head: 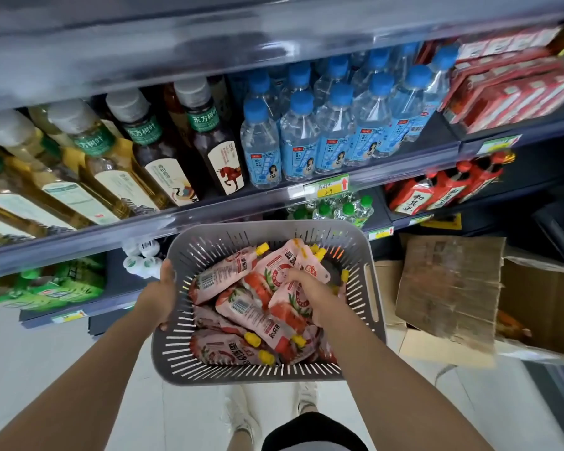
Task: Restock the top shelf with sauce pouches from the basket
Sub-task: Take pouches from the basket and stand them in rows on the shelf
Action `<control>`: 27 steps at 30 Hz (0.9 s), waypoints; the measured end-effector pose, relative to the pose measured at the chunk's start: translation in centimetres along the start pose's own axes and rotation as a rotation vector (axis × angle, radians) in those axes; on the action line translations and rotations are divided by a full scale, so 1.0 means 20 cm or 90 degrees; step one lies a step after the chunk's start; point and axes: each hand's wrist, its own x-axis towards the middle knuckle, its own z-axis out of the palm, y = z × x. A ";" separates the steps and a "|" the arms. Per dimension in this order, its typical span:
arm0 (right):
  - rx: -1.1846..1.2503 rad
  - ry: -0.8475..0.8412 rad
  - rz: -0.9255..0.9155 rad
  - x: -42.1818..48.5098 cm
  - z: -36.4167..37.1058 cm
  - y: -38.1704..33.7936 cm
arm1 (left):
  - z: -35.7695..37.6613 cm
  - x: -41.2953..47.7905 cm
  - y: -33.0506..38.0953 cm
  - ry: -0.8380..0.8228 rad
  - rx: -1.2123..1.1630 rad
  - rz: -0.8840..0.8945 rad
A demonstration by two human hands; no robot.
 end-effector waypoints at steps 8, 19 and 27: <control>0.149 -0.077 -0.054 -0.19 0.00 0.02 | -0.01 0.03 -0.02 -0.009 -0.025 -0.013; 0.269 -0.104 -0.056 -0.17 -0.06 0.03 | 0.00 0.06 -0.03 0.010 -0.017 0.016; 0.108 -0.092 -0.087 -0.26 -0.16 -0.04 | 0.09 -0.08 0.06 0.267 0.066 0.170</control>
